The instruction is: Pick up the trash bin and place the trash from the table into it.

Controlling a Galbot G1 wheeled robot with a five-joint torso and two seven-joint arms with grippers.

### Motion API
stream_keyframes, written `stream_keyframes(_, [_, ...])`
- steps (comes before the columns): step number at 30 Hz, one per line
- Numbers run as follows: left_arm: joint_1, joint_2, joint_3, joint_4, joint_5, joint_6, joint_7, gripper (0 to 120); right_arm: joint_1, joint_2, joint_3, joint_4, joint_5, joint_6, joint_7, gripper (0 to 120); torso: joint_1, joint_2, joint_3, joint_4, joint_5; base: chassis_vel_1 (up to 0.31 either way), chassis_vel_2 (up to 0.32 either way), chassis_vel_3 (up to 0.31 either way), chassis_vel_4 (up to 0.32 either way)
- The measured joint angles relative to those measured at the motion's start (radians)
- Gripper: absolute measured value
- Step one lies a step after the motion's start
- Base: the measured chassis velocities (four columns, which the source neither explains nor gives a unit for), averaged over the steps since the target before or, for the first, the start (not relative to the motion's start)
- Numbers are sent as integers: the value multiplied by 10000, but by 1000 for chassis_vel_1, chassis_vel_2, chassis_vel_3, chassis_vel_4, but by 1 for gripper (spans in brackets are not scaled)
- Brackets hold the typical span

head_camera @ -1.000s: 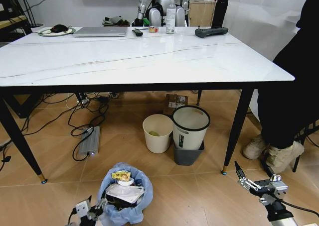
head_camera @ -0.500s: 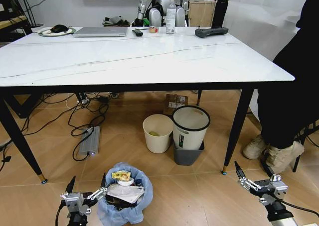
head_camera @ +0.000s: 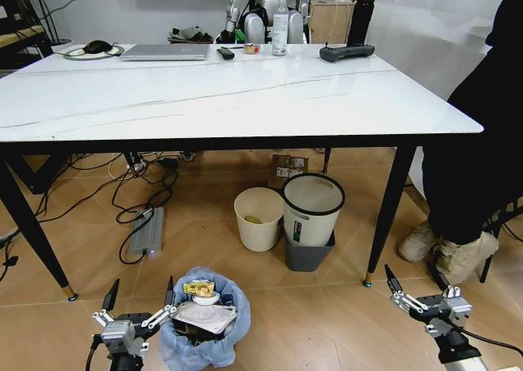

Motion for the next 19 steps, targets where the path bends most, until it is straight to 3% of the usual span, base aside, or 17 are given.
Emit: stream_keyframes(19, [-10,0,0,25,-43,76,-20,100,0,0,0,-1,0,0,0,100,0,0,0,0,0,0,0,0,0])
